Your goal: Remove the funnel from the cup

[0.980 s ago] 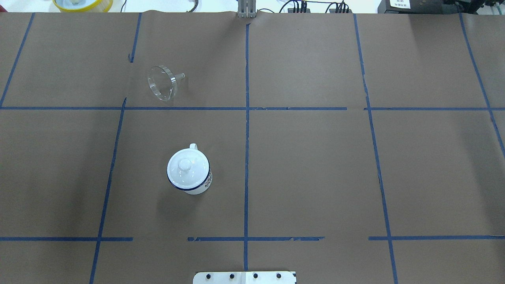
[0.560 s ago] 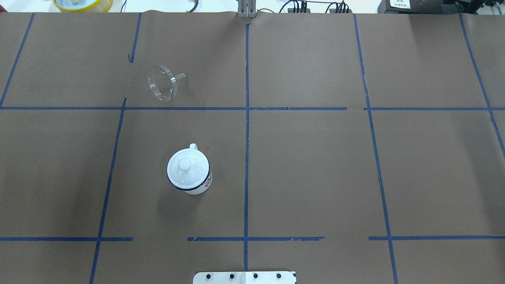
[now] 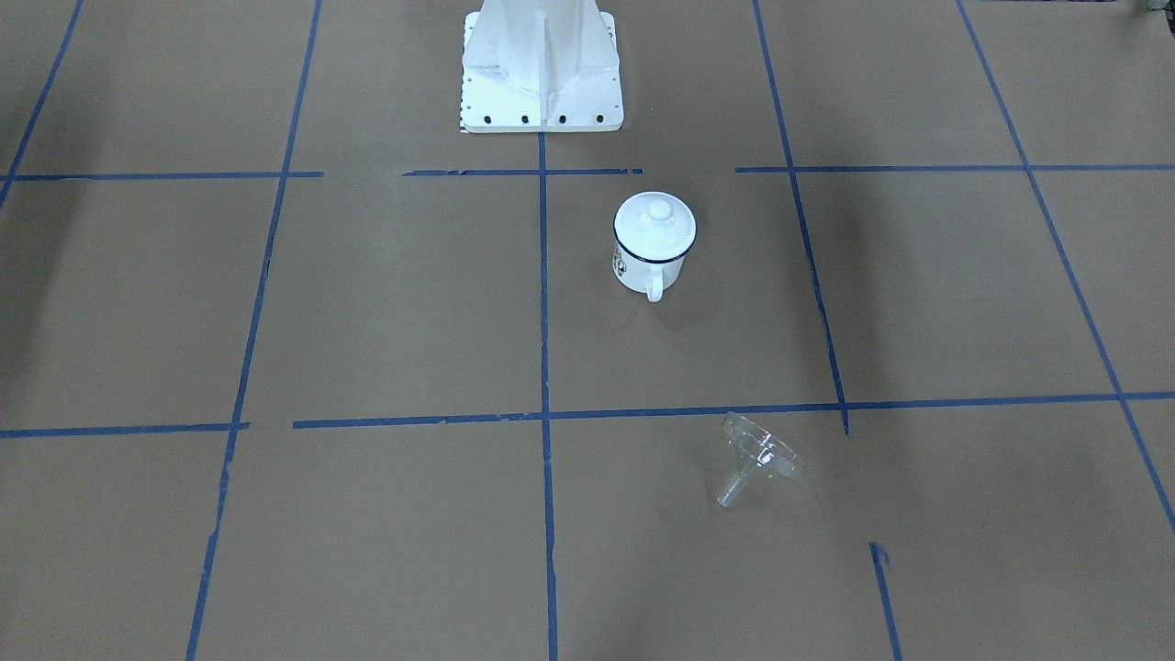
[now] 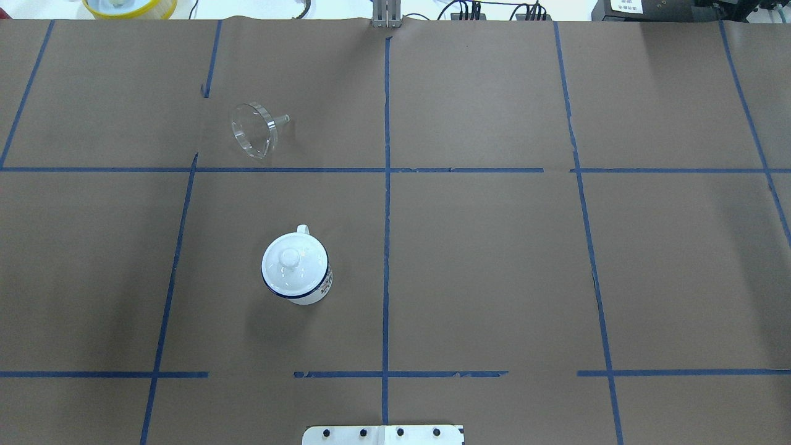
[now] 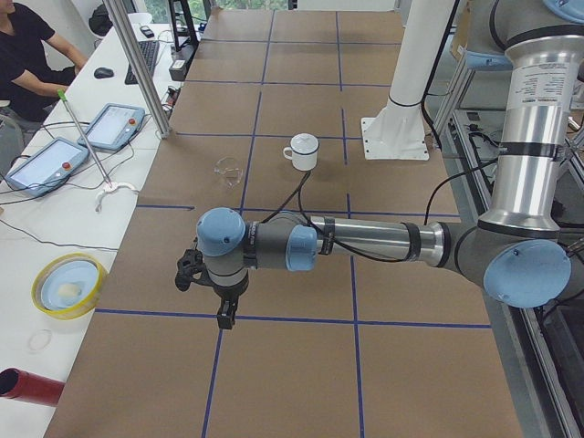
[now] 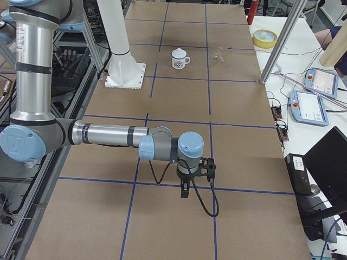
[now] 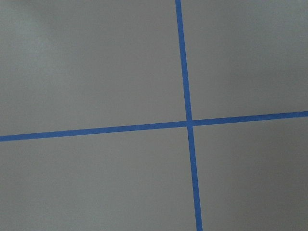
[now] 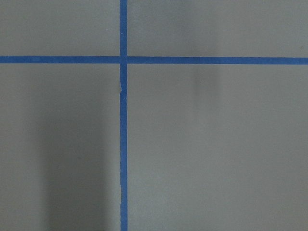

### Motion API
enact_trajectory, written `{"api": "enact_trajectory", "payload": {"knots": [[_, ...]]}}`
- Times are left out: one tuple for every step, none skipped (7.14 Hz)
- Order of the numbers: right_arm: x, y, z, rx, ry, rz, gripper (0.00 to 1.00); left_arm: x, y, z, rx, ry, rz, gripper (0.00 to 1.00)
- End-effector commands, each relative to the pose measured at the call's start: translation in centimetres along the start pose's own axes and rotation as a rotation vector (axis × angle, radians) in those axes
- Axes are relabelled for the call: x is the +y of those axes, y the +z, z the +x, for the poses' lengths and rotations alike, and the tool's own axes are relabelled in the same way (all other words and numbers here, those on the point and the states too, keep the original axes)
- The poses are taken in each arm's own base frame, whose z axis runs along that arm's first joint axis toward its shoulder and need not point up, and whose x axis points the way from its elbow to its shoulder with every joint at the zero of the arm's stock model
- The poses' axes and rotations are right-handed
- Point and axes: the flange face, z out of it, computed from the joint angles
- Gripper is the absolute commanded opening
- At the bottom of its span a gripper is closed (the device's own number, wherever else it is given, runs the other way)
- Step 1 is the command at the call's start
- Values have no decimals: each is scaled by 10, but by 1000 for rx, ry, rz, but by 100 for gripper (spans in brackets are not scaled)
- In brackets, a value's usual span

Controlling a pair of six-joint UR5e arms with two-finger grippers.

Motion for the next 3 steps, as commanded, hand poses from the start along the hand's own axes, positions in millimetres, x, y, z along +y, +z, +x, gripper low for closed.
{"api": "enact_trajectory", "payload": {"knots": [[0, 0, 0, 0, 0, 0, 100, 18, 3, -1, 4, -4, -4, 100], [0, 1, 0, 0, 1, -1, 100, 17, 3, -1, 5, -3, -2, 100], [0, 1, 0, 0, 1, -1, 100, 9, -4, 7, 4, 10, 11, 100]]}}
